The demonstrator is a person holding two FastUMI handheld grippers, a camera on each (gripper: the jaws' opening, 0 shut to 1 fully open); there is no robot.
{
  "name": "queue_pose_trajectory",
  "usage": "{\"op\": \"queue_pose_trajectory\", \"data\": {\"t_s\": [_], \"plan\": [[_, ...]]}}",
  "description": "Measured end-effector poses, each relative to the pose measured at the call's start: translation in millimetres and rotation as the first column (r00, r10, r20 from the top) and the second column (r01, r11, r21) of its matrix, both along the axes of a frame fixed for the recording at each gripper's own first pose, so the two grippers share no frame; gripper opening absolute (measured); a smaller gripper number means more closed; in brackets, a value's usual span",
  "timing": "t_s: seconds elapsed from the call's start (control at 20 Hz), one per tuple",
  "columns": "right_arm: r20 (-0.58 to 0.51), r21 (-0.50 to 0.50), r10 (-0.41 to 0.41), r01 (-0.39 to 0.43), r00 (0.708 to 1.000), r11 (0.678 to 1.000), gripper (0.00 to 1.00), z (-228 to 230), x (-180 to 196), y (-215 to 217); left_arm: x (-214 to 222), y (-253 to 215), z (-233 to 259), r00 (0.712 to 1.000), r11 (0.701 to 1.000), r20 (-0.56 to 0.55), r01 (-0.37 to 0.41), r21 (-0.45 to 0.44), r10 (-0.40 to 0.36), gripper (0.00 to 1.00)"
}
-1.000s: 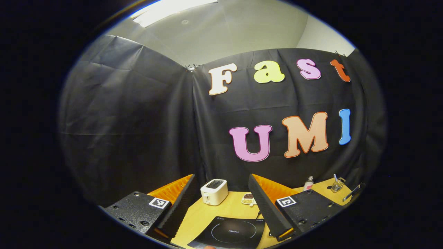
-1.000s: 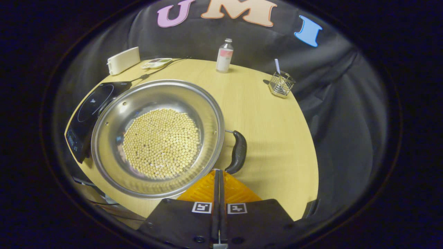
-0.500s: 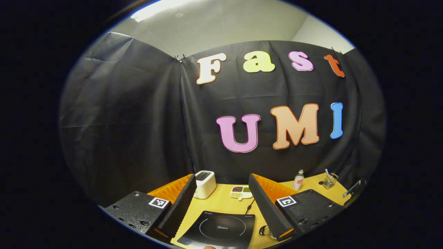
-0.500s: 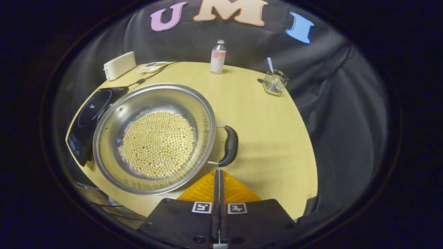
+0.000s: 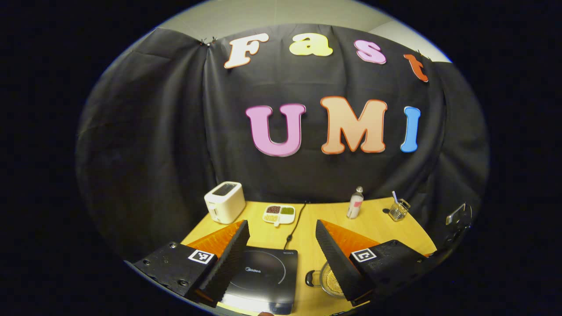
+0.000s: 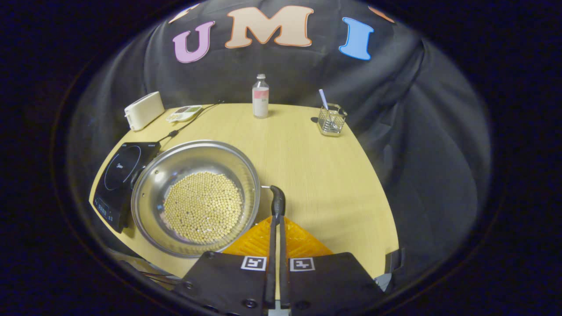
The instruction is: First push the handle of the pot to place it horizontally, then grasp the pot with both hands and set it on the induction cooktop.
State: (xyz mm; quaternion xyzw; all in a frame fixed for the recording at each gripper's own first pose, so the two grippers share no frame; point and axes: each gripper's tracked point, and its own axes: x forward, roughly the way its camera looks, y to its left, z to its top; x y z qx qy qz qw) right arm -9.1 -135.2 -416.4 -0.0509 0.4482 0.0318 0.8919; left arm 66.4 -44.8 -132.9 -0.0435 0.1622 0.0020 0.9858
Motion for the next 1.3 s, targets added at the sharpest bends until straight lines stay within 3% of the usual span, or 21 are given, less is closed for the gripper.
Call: {"op": "queue_pose_trajectory", "data": {"t_s": [0.1, 0.2, 0.3, 0.4, 0.45, 0.5, 0.55, 0.65, 0.7, 0.75, 0.8, 1.3], "plan": [[0.017, 0.023, -0.001, 0.0, 1.0, 1.0, 0.13, 5.0, 5.6, 2.9, 1.2, -14.0, -25.6, 0.997, 0.999, -0.065, 0.034, -0.018, -0.035, 0.98], [0.045, 0.029, -0.008, 0.007, 0.999, 1.0, 0.29, 14.4, 13.4, 2.1, -0.4, -25.7, -54.2, 0.987, 0.997, -0.147, 0.06, -0.043, -0.066, 0.98], [0.062, 0.038, -0.019, 0.016, 0.998, 0.999, 0.36, 18.1, 18.4, 1.9, -3.7, -38.1, -81.6, 0.969, 0.994, -0.225, 0.083, -0.075, -0.098, 0.98], [0.074, 0.054, -0.024, 0.02, 0.997, 0.998, 0.36, 22.5, 23.4, 2.8, -5.5, -49.3, -105.4, 0.949, 0.99, -0.291, 0.092, -0.11, -0.121, 0.98], [0.077, 0.055, -0.028, 0.024, 0.997, 0.998, 0.51, 23.0, 25.5, 1.0, -6.6, -53.8, -117.3, 0.938, 0.987, -0.323, 0.094, -0.127, -0.13, 0.98], [0.078, 0.063, -0.028, 0.023, 0.997, 0.998, 0.59, 22.1, 27.8, 2.3, -7.5, -57.9, -129.3, 0.924, 0.985, -0.354, 0.095, -0.147, -0.142, 0.98], [0.079, 0.06, -0.032, 0.027, 0.996, 0.998, 0.66, 22.4, 28.2, 0.5, -7.8, -61.4, -136.9, 0.915, 0.983, -0.376, 0.095, -0.16, -0.15, 0.98], [0.081, 0.068, -0.037, 0.032, 0.996, 0.997, 0.67, 22.1, 31.7, 0.6, -11.2, -66.8, -153.5, 0.894, 0.978, -0.416, 0.097, -0.182, -0.166, 0.98], [0.081, 0.071, -0.042, 0.036, 0.996, 0.997, 0.75, 22.0, 32.7, 0.2, -12.6, -70.0, -159.9, 0.885, 0.977, -0.432, 0.1, -0.19, -0.175, 0.98], [0.08, 0.072, -0.045, 0.039, 0.996, 0.997, 0.9, 20.3, 33.6, 0.1, -14.2, -72.7, -166.0, 0.874, 0.975, -0.449, 0.108, -0.195, -0.186, 0.98], [0.08, 0.071, -0.049, 0.043, 0.996, 0.997, 0.96, 19.9, 34.5, -0.9, -15.4, -76.0, -174.7, 0.86, 0.974, -0.47, 0.115, -0.196, -0.196, 0.99], [0.029, 0.063, -0.052, 0.051, 0.998, 0.997, 1.0, -2.3, 33.7, -4.3, -21.6, -93.1, -244.4, 0.752, 0.971, -0.614, 0.169, -0.169, -0.238, 0.98]]}}
